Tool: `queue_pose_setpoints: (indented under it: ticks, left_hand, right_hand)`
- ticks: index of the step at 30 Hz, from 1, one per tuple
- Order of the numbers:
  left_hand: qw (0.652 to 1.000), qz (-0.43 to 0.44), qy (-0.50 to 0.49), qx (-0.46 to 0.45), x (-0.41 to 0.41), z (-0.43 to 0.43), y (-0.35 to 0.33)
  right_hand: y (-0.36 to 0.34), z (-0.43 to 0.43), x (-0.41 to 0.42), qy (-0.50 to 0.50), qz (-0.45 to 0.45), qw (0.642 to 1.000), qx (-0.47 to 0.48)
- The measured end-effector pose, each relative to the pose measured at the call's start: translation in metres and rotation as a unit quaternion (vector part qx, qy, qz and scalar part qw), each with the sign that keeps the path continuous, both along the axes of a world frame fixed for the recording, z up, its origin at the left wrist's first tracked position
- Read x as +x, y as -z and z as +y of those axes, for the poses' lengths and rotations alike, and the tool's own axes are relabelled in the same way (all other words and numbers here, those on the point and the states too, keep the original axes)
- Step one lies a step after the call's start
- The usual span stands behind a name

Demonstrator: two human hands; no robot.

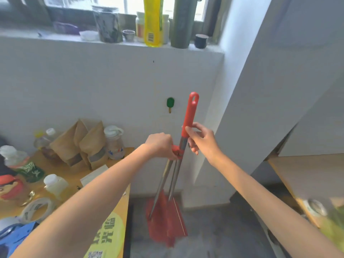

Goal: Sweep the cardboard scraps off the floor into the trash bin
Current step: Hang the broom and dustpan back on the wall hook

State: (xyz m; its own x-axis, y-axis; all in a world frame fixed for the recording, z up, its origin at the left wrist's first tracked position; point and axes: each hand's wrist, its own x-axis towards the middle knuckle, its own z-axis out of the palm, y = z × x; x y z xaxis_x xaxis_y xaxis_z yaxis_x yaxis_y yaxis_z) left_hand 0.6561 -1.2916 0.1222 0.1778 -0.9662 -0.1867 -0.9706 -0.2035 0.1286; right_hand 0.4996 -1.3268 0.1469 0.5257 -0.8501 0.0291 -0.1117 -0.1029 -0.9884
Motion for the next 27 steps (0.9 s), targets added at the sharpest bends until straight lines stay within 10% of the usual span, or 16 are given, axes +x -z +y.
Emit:
queue_pose_setpoints:
  ticks: [27]
  left_hand:
    - [0.999, -0.004, 0.03, -0.025, 0.073, -0.106, 0.105]
  right_hand:
    - [0.084, -0.115, 0.088, 0.015, 0.077, 0.996, 0.045]
